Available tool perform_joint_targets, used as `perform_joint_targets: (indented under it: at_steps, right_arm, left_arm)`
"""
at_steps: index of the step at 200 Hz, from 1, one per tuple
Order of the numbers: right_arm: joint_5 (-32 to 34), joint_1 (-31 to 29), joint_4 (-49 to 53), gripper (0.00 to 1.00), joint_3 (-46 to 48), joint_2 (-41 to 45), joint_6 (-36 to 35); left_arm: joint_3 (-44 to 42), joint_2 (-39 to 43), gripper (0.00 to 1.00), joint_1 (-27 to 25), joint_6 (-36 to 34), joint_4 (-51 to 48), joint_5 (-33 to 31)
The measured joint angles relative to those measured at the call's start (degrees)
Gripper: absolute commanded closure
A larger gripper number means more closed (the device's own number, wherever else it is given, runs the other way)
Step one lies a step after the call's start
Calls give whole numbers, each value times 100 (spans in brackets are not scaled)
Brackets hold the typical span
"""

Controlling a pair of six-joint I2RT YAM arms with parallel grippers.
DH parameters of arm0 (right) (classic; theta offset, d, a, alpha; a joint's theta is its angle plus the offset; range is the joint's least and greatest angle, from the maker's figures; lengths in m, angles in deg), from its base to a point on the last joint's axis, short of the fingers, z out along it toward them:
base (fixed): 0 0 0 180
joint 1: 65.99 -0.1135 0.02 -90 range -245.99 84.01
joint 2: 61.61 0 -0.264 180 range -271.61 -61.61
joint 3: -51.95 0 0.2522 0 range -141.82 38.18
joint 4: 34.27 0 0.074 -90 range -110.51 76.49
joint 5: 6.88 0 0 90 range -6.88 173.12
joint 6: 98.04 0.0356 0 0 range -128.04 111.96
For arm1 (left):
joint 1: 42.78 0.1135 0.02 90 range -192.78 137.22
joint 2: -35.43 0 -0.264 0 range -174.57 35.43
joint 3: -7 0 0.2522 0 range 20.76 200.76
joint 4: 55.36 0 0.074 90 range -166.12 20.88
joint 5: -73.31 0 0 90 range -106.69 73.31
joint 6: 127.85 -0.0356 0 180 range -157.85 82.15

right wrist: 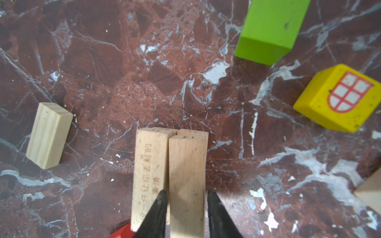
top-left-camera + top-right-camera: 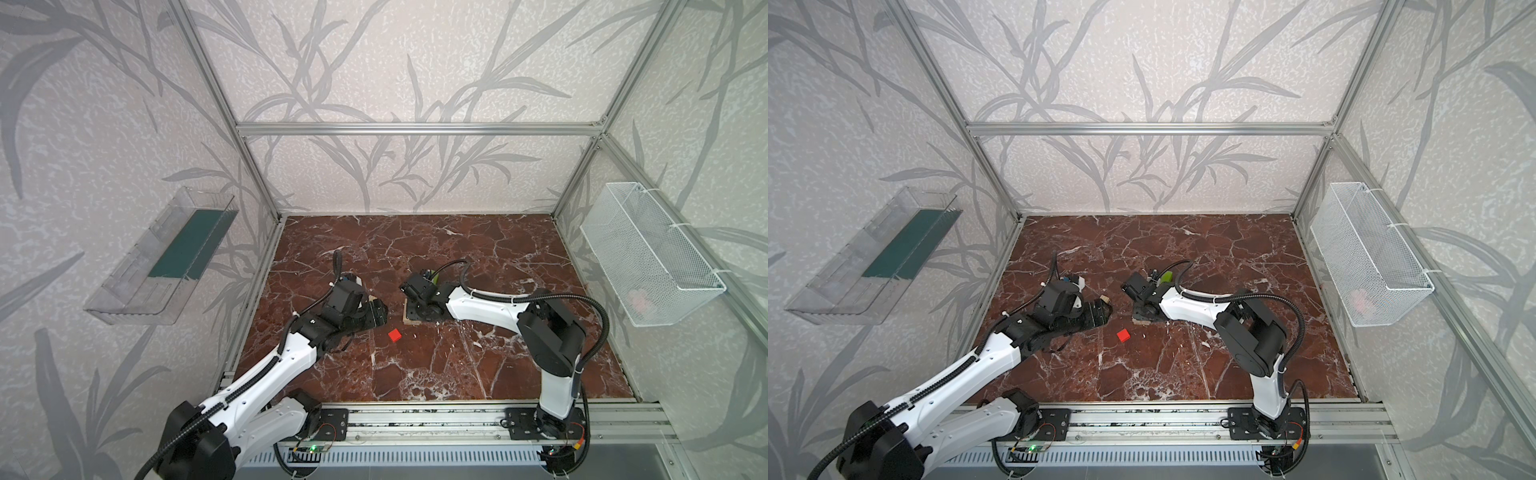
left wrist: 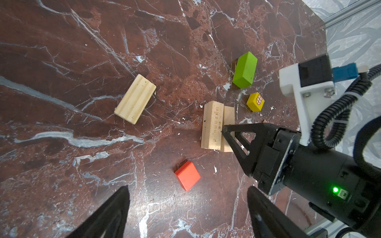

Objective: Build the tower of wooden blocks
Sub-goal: 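Lower the bar upright beside the standing bars with the right gripper, then open the right gripper while the left gripper moves in against the bars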

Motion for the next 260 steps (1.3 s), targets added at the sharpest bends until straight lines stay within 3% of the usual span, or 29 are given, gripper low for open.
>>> perform_joint_targets:
  at_steps: [87,132,189,260]
  right_arm:
    - [-245,76,-273,68,304,363,166]
    - [-254,151,-404,76,922,990,186]
    - [-343,166,-452,86,1585,1235,184]
    - [-581,155,-809,91,1604,876,142]
  left_arm:
    - [0,0,13,2,0,13,31]
    - [-2,-109,18,28,15,118,120]
    - [-44,-586,39,31,61,334,278]
    - [-44,-1698,57,31,118,890,503]
